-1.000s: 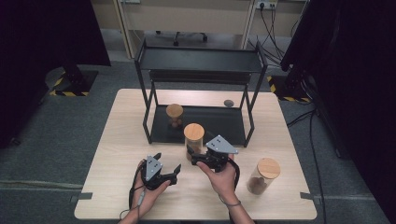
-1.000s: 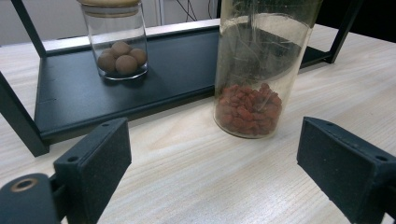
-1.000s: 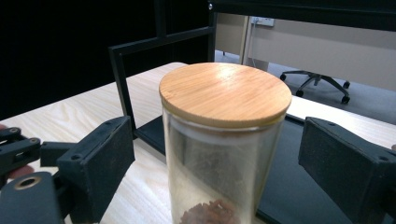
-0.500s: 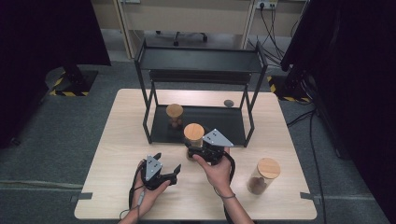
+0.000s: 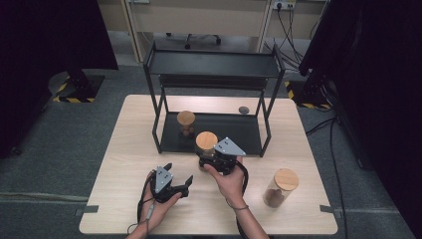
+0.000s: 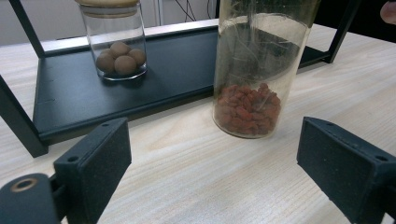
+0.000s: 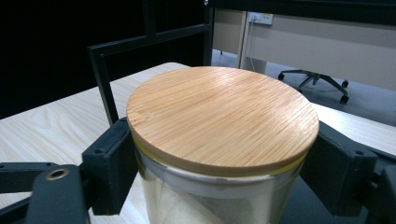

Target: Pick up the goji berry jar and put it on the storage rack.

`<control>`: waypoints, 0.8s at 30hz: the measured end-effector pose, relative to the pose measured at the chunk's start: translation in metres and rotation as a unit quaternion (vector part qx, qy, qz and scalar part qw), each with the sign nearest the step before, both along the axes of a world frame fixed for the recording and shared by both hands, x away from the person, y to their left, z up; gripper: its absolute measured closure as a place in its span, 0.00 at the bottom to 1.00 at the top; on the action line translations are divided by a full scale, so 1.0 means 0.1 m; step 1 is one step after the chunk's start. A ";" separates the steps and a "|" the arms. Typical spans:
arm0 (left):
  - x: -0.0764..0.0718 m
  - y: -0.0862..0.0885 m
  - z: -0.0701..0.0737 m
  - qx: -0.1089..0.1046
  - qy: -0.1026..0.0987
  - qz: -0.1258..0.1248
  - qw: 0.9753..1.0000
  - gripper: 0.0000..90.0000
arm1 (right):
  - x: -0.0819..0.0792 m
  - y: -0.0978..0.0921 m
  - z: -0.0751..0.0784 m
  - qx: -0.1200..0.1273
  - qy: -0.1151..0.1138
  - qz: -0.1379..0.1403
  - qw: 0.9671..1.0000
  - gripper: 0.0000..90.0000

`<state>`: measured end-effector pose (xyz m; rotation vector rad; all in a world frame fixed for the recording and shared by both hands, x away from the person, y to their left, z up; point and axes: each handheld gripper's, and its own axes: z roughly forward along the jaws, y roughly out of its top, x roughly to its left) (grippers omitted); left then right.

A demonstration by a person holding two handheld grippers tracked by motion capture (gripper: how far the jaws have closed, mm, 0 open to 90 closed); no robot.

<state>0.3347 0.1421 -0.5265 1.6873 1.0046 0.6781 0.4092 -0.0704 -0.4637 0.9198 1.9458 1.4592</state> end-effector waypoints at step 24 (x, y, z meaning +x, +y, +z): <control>0.00 0.00 0.00 0.000 -0.002 -0.001 1.000 0.11 | 0.03 0.04 0.12 0.007 -0.006 -0.008 1.000 0.28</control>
